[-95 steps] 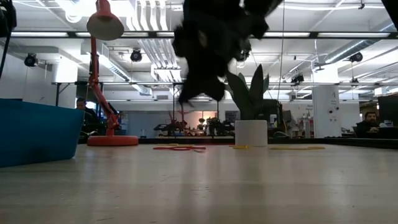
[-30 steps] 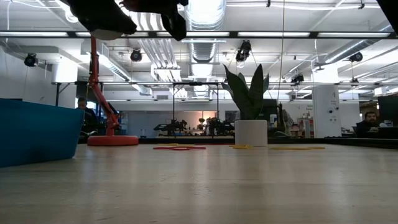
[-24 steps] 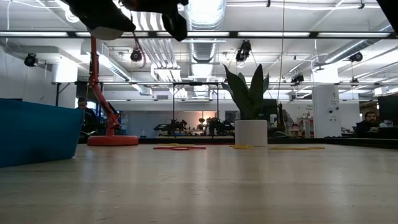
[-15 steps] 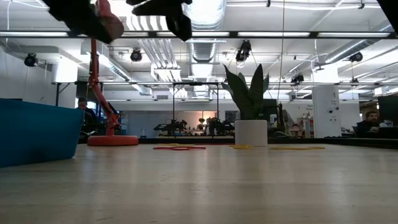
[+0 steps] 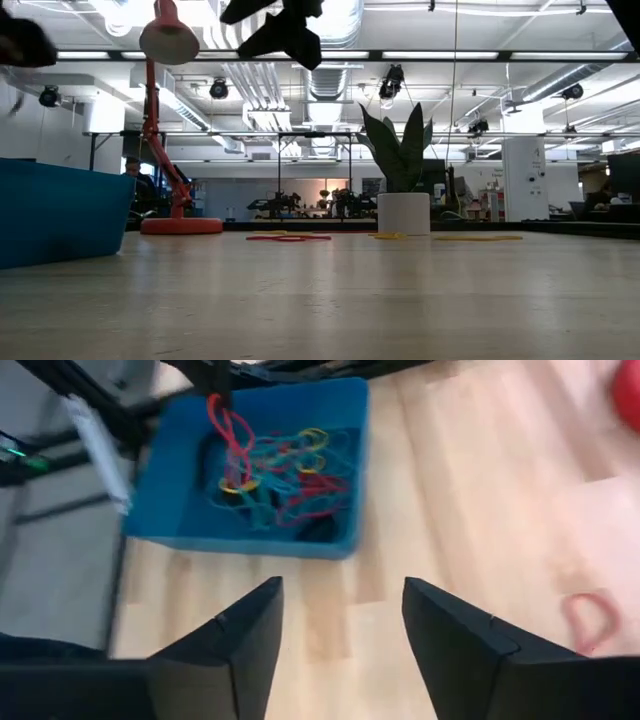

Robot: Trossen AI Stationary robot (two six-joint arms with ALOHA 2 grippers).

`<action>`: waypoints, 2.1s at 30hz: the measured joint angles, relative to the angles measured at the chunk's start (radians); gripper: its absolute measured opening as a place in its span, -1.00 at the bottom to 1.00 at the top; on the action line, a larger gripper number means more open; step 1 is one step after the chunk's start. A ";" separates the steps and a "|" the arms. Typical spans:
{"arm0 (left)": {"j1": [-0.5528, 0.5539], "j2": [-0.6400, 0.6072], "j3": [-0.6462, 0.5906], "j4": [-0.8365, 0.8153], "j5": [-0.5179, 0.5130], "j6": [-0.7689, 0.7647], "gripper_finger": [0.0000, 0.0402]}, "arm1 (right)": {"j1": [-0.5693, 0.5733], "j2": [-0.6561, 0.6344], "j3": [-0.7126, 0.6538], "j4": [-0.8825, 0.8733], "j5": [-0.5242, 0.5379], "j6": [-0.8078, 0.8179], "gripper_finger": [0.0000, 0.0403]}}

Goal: Pick and place rubber bands into bin
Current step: Put the red rubber band into the blue bin

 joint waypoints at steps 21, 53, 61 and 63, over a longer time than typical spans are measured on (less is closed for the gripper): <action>-0.136 0.126 0.033 0.056 -0.012 -0.305 -0.01 | -0.083 -0.001 -0.174 -0.088 0.150 -0.589 0.21; 0.079 -0.054 0.075 0.033 -0.532 -0.152 -0.13 | -0.221 -0.191 -0.518 0.005 0.114 -0.261 0.13; 0.504 0.005 0.074 0.229 -0.349 0.481 -0.17 | -0.112 -0.443 -0.539 -0.112 0.295 -0.107 0.13; 0.602 0.049 0.074 0.285 -0.268 0.615 -0.17 | -0.078 -0.469 -0.547 -0.168 0.324 -0.058 0.13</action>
